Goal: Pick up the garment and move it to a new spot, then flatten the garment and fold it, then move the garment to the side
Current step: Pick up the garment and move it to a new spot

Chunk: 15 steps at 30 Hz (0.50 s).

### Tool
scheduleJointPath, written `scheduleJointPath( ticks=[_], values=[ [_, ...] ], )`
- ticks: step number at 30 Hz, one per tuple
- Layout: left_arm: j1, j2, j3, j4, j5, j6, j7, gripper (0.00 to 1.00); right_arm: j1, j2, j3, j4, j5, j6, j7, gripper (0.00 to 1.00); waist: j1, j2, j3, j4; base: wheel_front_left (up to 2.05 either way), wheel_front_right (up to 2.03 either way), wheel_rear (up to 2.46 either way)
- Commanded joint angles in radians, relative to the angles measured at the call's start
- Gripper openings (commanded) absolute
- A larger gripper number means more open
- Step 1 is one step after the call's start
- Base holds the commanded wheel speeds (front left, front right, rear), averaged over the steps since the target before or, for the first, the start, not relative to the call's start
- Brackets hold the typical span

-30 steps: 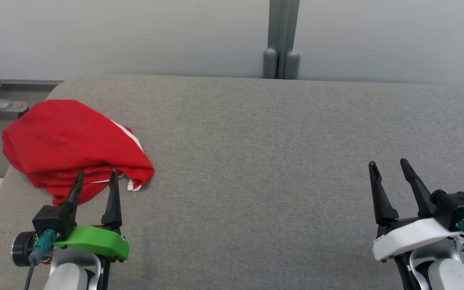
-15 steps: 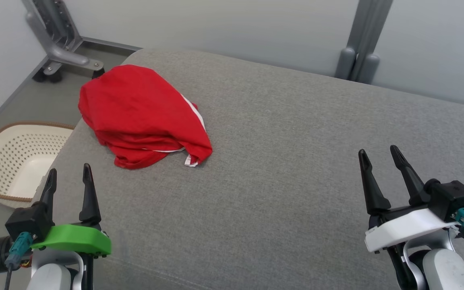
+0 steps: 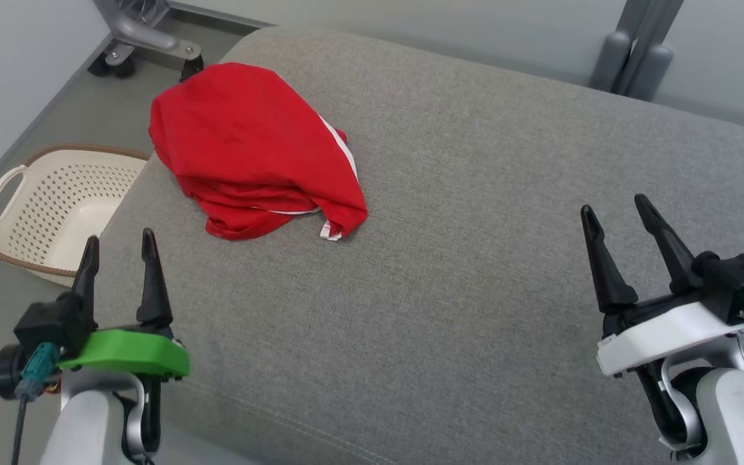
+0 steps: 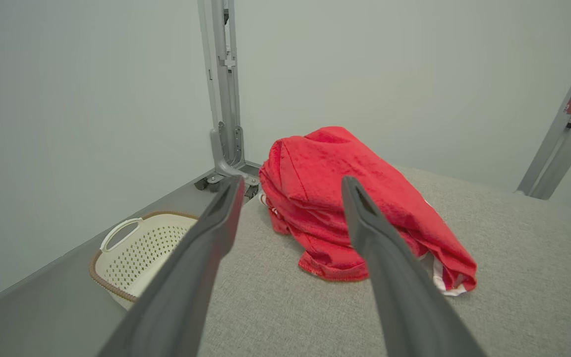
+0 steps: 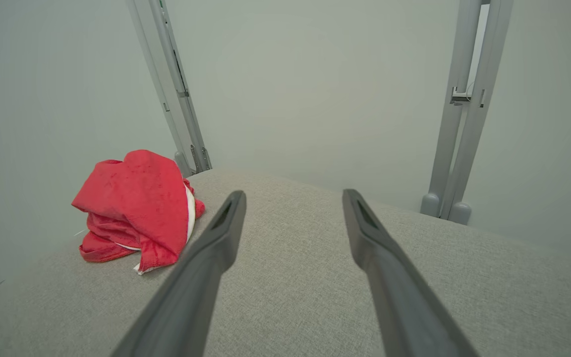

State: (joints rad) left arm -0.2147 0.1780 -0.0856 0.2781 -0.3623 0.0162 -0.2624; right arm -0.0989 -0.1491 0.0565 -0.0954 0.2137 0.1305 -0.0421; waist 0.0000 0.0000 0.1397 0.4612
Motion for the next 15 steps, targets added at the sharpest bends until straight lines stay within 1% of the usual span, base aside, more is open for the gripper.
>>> scheduleJointPath(
  ticks=[1, 4, 8, 11, 15],
  values=[
    [-0.050, -0.007, -0.008, 0.014, 0.010, -0.008, -0.003, 1.00, -0.023, -0.018, -0.001, -0.019, -0.005, 0.000, 0.015, 1.00, 0.0000, 0.0000, 0.078, -0.026, 0.00, 0.00, 0.00],
    [-0.138, -0.022, -0.031, 0.058, 0.018, -0.017, 0.004, 1.00, -0.055, -0.047, 0.001, -0.058, -0.007, 0.000, 0.045, 1.00, 0.0000, 0.0000, 0.151, -0.047, 0.00, 0.00, 0.00],
    [-0.290, -0.027, -0.048, 0.176, 0.008, -0.043, 0.028, 1.00, -0.106, -0.092, 0.002, -0.112, -0.005, 0.000, 0.081, 1.00, 0.0000, 0.0000, 0.256, -0.080, 0.00, 0.00, 0.00],
    [-0.409, -0.025, -0.050, 0.309, -0.011, -0.071, 0.061, 1.00, -0.141, -0.116, 0.000, -0.144, 0.001, 0.000, 0.102, 1.00, 0.0000, 0.0000, 0.325, -0.104, 0.00, 0.00, 0.00],
    [-0.535, -0.014, -0.034, 0.494, -0.048, -0.095, 0.099, 1.00, -0.180, -0.137, 0.004, -0.162, 0.003, 0.000, 0.109, 1.00, 0.0000, 0.0000, 0.381, -0.131, 0.00, 0.00, 0.00]
  ],
)
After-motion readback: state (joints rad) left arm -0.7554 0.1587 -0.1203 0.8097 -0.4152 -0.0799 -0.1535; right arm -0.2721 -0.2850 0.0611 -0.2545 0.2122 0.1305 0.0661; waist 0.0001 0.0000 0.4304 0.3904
